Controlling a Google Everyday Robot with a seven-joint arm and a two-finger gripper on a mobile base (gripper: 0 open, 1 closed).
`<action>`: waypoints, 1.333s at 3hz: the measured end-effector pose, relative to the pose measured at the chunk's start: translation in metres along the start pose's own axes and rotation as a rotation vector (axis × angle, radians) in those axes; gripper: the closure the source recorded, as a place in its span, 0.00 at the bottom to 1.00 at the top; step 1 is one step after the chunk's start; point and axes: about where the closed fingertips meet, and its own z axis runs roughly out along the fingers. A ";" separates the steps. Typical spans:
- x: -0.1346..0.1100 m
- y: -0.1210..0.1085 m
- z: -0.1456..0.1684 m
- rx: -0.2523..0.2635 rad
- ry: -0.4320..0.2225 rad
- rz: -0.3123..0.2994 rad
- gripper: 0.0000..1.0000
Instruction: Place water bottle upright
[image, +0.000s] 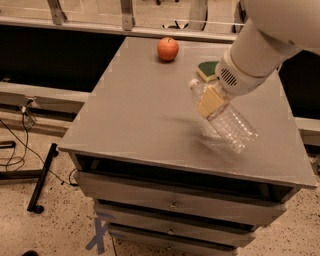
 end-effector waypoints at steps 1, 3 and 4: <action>-0.031 -0.016 -0.016 -0.070 -0.191 -0.034 1.00; -0.066 -0.008 -0.046 -0.230 -0.604 -0.093 1.00; -0.073 0.006 -0.068 -0.293 -0.812 -0.089 1.00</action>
Offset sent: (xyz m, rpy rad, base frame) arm 0.0278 0.0318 0.1046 0.6035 -0.4633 0.3905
